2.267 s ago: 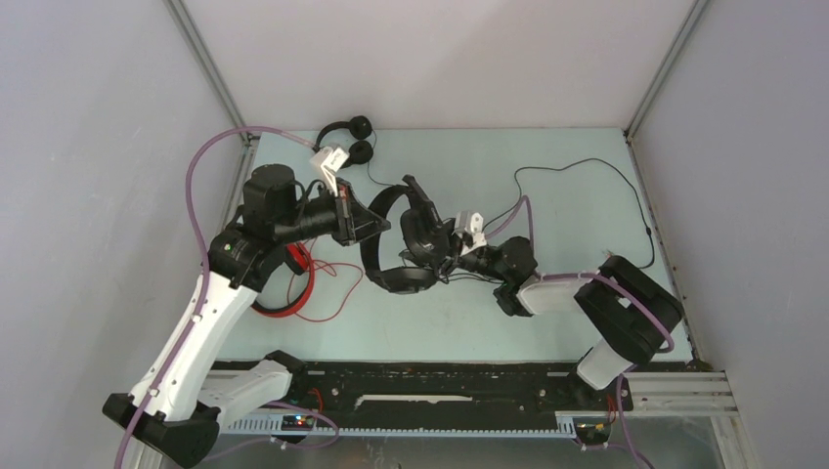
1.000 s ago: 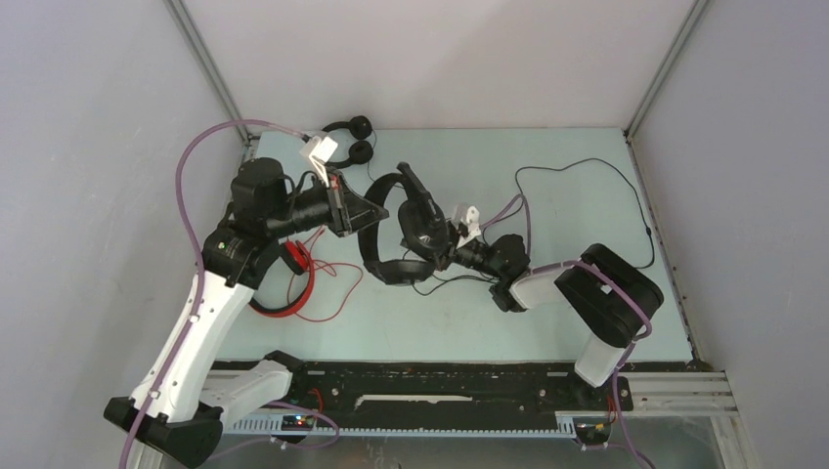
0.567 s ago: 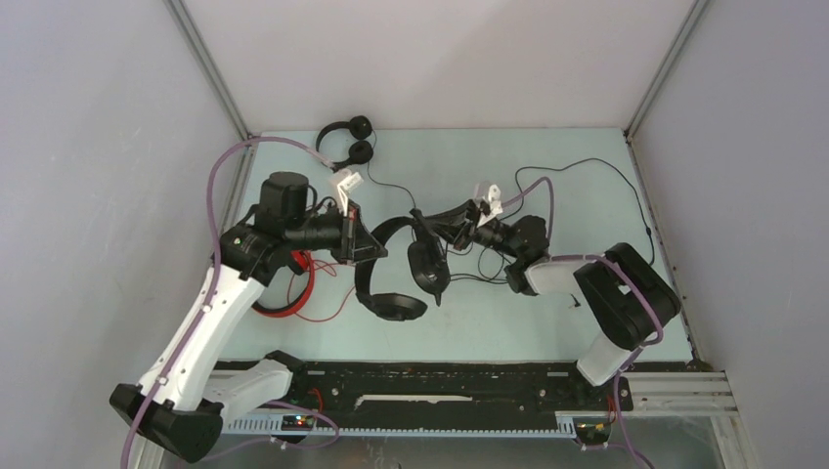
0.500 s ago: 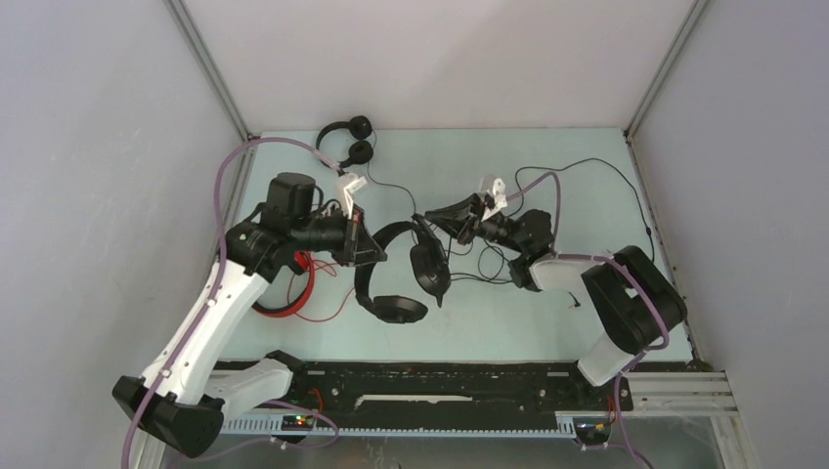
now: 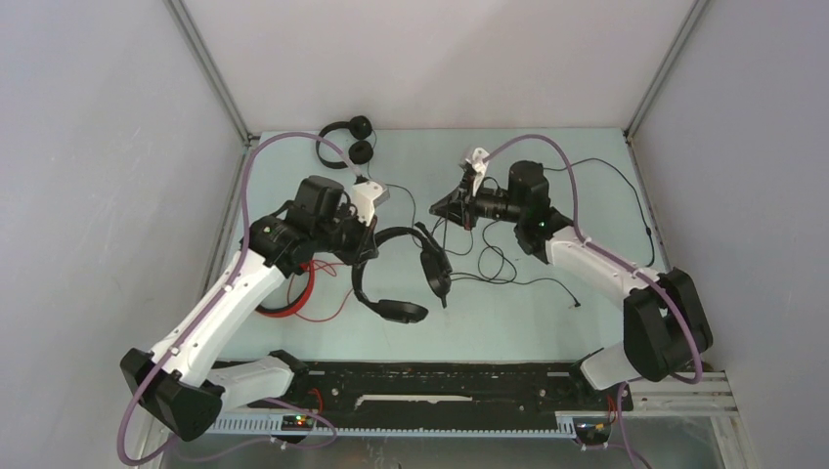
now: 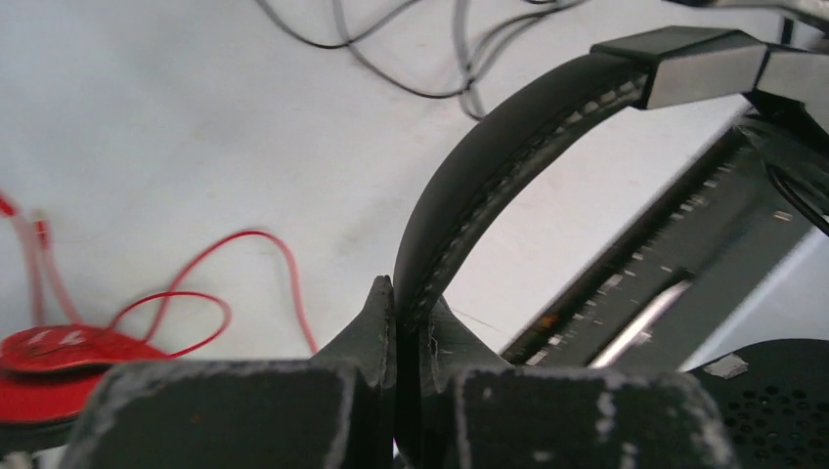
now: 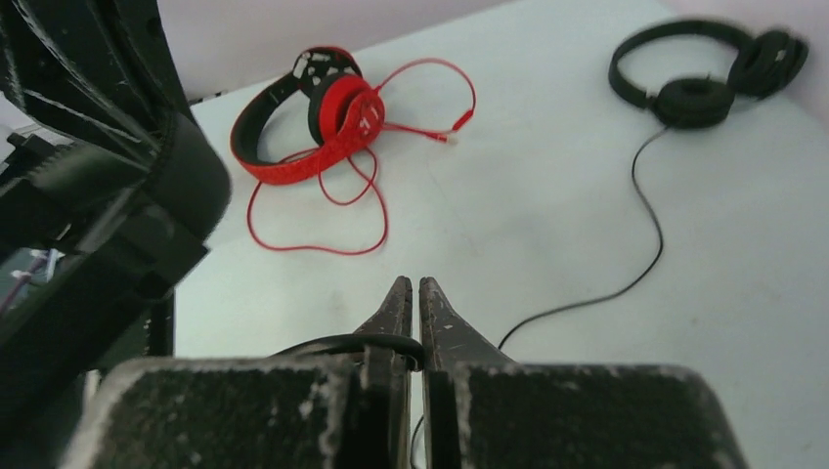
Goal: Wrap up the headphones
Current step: Wrap the headphones cable around the headphones.
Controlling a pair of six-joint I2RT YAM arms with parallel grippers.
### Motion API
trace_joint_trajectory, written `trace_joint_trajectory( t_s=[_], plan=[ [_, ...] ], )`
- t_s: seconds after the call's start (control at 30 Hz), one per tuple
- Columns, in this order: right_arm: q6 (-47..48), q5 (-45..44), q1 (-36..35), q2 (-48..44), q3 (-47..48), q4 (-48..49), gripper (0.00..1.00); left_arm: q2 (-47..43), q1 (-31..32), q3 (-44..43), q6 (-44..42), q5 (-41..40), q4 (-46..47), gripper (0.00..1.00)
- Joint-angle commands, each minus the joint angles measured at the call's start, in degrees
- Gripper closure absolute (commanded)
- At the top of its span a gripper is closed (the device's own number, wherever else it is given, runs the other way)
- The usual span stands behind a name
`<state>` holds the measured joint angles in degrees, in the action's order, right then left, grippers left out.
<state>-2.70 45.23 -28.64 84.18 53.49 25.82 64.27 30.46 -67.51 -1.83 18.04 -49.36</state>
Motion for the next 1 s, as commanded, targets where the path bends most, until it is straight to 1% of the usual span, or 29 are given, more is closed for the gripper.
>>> trace_joint_trajectory(
  t_s=[0.0,0.1,0.2,0.33,0.43,0.6,0.73,0.8,0.9,0.97],
  plan=[
    [2.6,-3.6,0.7,-0.3,10.6,-26.5,1.0,0.3,1.3,-3.9,-6.2,-11.1,0.5,1.0],
    [2.5,-3.5,0.6,1.0,16.2,-38.9,1.0,0.9,1.5,-3.5,-7.1,-15.6,1.9,1.0],
    [2.6,-3.1,0.1,1.2,20.2,-46.7,1.0,0.5,1.6,-1.9,-6.7,-21.0,5.7,1.0],
    [3.2,-0.1,-2.0,2.7,27.5,-58.7,1.0,0.1,1.9,-0.4,-6.6,-25.1,9.4,1.0],
    [3.9,-2.3,-4.2,3.7,31.6,-64.8,1.0,-0.5,2.0,0.3,-6.7,-26.2,11.4,1.0],
    [1.9,0.3,-4.5,4.8,36.0,-67.9,1.0,-1.5,2.3,2.6,-9.1,-23.7,14.0,1.0],
    [-1.8,7.8,-4.2,4.5,36.7,-64.9,1.0,-1.1,2.5,2.6,-9.2,-25.7,13.4,1.0],
    [-3.9,9.9,-4.2,4.6,37.1,-63.1,1.0,-1.3,2.6,3.0,-9.0,-26.7,13.5,1.0],
    [-5.8,11.3,-3.9,5.7,37.9,-62.2,1.0,-2.4,2.7,4.0,-8.8,-27.5,14.5,1.0],
    [-6.2,8.3,-3.1,6.5,38.6,-62.7,1.0,-3.4,2.7,4.9,-9.1,-27.3,15.1,1.0]
  ],
)
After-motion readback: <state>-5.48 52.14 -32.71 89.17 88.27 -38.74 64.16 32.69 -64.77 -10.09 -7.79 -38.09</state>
